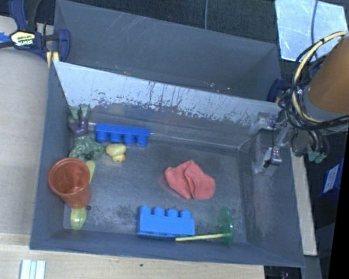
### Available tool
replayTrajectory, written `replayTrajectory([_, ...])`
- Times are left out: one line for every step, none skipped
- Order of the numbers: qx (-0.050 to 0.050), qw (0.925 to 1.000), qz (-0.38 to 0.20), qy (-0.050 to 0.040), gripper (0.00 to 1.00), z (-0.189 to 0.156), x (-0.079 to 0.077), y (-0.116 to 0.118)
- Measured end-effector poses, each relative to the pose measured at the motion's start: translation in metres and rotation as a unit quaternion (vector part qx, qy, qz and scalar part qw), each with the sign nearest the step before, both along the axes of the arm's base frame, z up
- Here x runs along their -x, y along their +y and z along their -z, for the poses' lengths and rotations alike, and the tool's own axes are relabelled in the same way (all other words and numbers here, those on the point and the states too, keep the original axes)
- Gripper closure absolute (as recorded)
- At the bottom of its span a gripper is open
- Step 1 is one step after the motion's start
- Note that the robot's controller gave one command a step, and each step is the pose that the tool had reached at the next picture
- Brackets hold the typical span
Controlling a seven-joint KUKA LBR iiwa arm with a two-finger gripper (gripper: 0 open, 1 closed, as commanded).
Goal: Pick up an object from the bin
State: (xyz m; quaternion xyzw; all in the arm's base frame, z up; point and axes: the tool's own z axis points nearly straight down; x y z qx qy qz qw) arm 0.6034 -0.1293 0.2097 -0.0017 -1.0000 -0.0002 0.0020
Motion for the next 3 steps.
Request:
replayTrajectory([0.001, 1.0000, -0.001, -0.0043, 0.00, -0.005, -0.002, 0.001])
replayTrajectory([0.001, 0.9995, 0.029, -0.0060, 0.00, 0.055, -0.001, 0.055])
replayTrajectory([0.001, 0.9997, 0.022, -0.0062, 0.00, 0.076, 0.002, 0.071])
